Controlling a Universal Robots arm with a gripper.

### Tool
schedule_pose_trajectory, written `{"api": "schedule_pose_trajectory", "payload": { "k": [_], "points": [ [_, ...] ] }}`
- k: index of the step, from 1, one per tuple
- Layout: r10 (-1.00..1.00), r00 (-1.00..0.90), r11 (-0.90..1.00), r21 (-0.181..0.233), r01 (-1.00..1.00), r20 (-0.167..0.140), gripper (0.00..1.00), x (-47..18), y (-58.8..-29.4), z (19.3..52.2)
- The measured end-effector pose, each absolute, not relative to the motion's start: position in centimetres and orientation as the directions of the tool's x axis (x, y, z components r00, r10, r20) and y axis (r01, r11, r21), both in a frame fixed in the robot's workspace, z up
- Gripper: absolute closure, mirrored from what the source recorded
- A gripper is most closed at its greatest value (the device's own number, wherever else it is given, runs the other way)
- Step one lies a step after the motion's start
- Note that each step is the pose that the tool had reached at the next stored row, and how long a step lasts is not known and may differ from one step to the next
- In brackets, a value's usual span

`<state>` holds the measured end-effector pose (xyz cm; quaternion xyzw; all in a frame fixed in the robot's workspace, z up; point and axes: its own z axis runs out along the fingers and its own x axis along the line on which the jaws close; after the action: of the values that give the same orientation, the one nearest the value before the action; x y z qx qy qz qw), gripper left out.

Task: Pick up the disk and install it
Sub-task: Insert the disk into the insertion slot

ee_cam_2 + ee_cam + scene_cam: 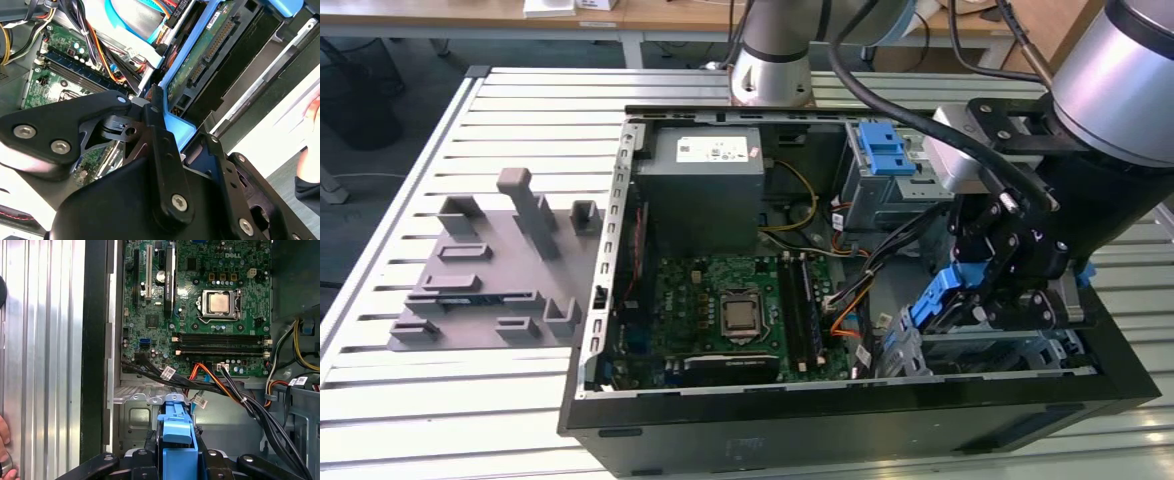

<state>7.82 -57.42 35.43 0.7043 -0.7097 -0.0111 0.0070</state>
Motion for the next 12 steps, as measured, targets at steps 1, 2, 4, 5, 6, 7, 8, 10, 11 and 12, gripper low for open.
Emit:
{"api": "schedule_pose_trajectory", "payload": {
  "k": [1, 2, 4, 5, 6, 7, 8, 10, 11, 12],
  "points": [
    [-1.000, -0.008, 0.008, 0.026, -1.000, -0.006, 0.63, 7.82, -57.42, 35.42],
    [-1.000, -0.008, 0.008, 0.026, -1.000, -0.006, 0.63, 7.83, -57.42, 35.42],
    [-1.000, -0.008, 0.008, 0.026, -1.000, -0.006, 0.63, 7.82, -57.42, 35.40],
    [-1.000, -0.008, 0.008, 0.026, -1.000, -0.006, 0.63, 7.82, -57.42, 35.34],
    [-1.000, -0.008, 0.008, 0.025, -1.000, -0.006, 0.63, 7.82, -57.42, 35.27],
    [-1.000, -0.008, 0.008, 0.025, -1.000, -0.006, 0.63, 7.82, -57.42, 35.19],
    [-1.000, -0.008, 0.008, 0.025, -1.000, -0.006, 0.63, 7.83, -57.42, 35.09],
    [-1.000, -0.008, 0.008, 0.025, -1.000, -0.006, 0.63, 7.82, -57.42, 34.90],
    [-1.000, -0.008, 0.008, 0.025, -1.000, -0.006, 0.63, 7.83, -57.42, 34.81],
    [-1.000, -0.008, 0.008, 0.025, -1.000, -0.006, 0.63, 7.83, -57.42, 34.73]
  ]
}}
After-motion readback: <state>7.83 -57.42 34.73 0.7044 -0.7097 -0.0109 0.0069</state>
